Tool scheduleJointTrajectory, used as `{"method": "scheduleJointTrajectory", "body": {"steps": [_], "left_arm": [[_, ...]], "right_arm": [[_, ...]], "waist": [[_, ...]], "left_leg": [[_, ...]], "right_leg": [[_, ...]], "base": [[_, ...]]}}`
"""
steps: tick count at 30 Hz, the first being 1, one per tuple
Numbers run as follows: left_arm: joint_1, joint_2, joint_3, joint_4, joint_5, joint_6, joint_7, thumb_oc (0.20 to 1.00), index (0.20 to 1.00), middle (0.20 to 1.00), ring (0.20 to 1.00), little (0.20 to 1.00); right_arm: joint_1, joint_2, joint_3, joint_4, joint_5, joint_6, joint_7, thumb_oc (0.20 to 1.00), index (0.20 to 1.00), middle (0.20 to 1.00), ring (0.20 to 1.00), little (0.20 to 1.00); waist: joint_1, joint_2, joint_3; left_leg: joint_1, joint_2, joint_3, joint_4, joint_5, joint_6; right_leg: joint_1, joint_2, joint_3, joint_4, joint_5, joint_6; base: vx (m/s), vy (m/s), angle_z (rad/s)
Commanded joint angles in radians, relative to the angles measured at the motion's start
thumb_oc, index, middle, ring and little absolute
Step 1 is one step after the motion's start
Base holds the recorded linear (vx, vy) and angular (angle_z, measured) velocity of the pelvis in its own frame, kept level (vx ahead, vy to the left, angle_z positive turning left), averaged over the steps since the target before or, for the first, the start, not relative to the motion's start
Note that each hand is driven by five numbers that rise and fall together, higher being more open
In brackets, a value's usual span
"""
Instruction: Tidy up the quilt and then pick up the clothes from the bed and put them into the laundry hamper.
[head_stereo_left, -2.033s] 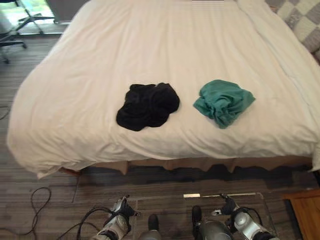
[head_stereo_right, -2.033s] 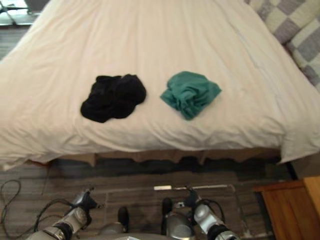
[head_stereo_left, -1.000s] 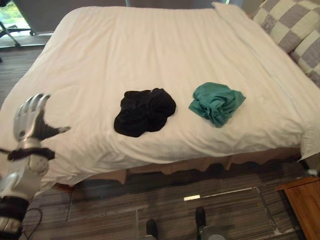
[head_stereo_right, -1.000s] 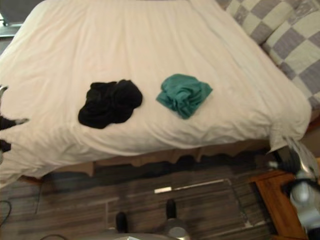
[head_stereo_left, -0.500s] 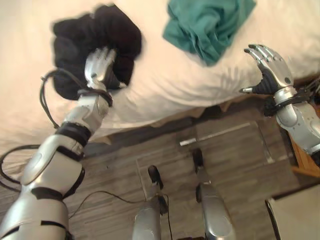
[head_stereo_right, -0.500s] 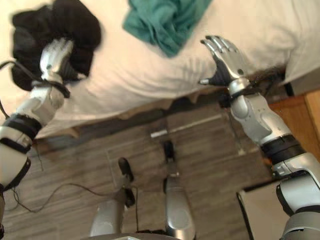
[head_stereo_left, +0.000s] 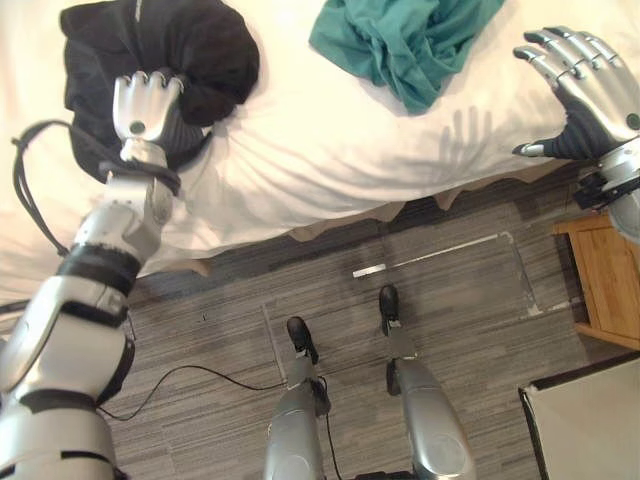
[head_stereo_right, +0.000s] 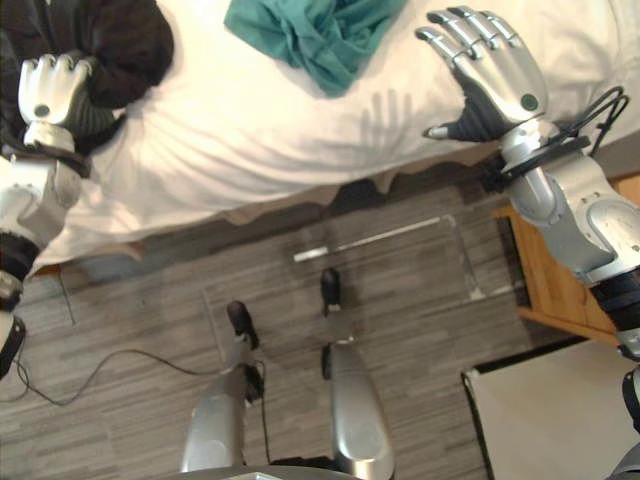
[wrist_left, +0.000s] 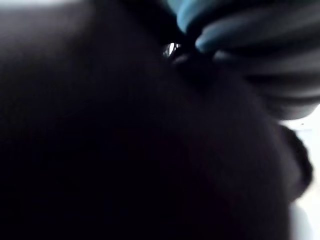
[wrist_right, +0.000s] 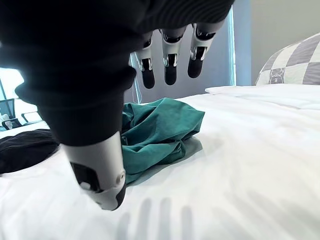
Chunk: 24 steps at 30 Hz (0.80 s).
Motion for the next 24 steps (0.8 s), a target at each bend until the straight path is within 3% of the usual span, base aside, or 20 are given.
{"method": "scheduleJointTrajectory", "body": {"steps": [1,4,5,10,16,17,18,23,24], "left_arm": [[0.256,-0.002,0.043,-0.039,-0.158,-0.055,-0.026,0.2,0.2,0.2,0.2,0.2],[0.532,-0.048,0.192,-0.176,-0.308,-0.122,-0.061,0.2,0.2,0.2,0.2,0.2],[0.54,-0.05,0.2,-0.18,-0.308,-0.122,-0.062,0.2,0.2,0.2,0.2,0.2],[0.787,-0.141,0.325,-0.248,-0.441,-0.155,-0.097,0.2,0.2,0.2,0.2,0.2],[0.865,-0.242,0.302,-0.326,-0.562,-0.186,-0.167,0.2,0.2,0.2,0.2,0.2],[0.863,-0.264,0.269,-0.34,-0.58,-0.189,-0.187,0.2,0.2,0.2,0.2,0.2],[0.863,-0.264,0.269,-0.34,-0.581,-0.189,-0.187,0.2,0.2,0.2,0.2,0.2],[0.827,-0.317,0.171,-0.346,-0.565,-0.177,-0.235,0.2,0.2,0.2,0.2,0.2],[0.798,-0.339,0.15,-0.322,-0.554,-0.165,-0.247,0.2,0.2,0.2,0.2,0.2]], "right_arm": [[-0.126,-0.025,0.07,0.125,0.028,0.037,-0.018,1.0,1.0,1.0,1.0,1.0],[-0.284,-0.06,0.193,0.349,0.059,0.067,0.015,1.0,1.0,1.0,1.0,1.0],[-0.301,-0.056,0.209,0.354,0.061,0.066,0.015,1.0,1.0,1.0,1.0,1.0],[-0.57,-0.019,0.411,0.677,0.076,0.099,0.047,1.0,1.0,1.0,1.0,1.0],[-0.658,0.124,0.455,0.923,0.112,0.102,0.071,1.0,1.0,1.0,1.0,1.0],[-0.64,0.171,0.435,0.972,0.137,0.099,0.089,0.332,0.332,0.332,0.332,0.332],[-0.639,0.171,0.434,0.973,0.137,0.099,0.088,0.2,0.2,0.2,0.2,0.2],[-0.46,0.285,0.264,0.939,0.317,0.062,0.127,0.2,0.2,0.2,0.2,0.2],[-0.299,0.336,0.129,0.842,0.444,0.035,0.131,0.2,0.2,0.2,0.2,0.2]], "waist": [[0.088,-0.024,-0.08],[0.147,0.003,-0.076],[0.14,0.005,-0.077],[0.191,0.038,-0.069],[0.238,0.068,-0.072],[0.247,0.074,-0.074],[0.247,0.073,-0.074],[0.248,0.068,-0.092],[0.231,0.057,-0.102]], "left_leg": [[0.003,0.028,-0.012,-0.007,0.007,-0.089],[-0.019,0.025,-0.042,-0.007,0.016,-0.107],[-0.024,0.025,-0.043,-0.007,0.022,-0.106],[-0.076,0.02,-0.07,-0.007,0.043,-0.117],[-0.127,0.018,-0.096,-0.007,0.053,-0.119],[-0.125,0.018,-0.099,-0.007,0.056,-0.118],[-0.125,0.018,-0.099,-0.007,0.056,-0.118],[-0.076,0.02,-0.105,-0.007,0.043,-0.108],[-0.036,0.022,-0.105,-0.007,0.025,-0.1]], "right_leg": [[0.062,-0.068,-0.066,-0.003,-0.041,0.134],[0.072,-0.079,-0.125,0.0,-0.055,0.127],[0.069,-0.08,-0.125,-0.001,-0.05,0.126],[0.044,-0.082,-0.16,-0.002,-0.047,0.121],[0.002,-0.066,-0.163,0.003,-0.055,0.108],[0.006,-0.06,-0.163,0.003,-0.06,0.104],[0.006,-0.06,-0.163,0.003,-0.06,0.104],[0.064,-0.046,-0.157,0.002,-0.084,0.094],[0.102,-0.045,-0.153,0.002,-0.095,0.095]], "base": [[0.05,-0.148,0.47],[0.05,-0.135,0.51],[0.01,-0.104,0.41],[0.01,-0.052,0.32],[0.0,-0.037,0.18],[0.01,-0.023,0.11],[0.0,-0.012,0.12],[0.04,0.019,0.05],[0.12,0.026,-0.01]]}}
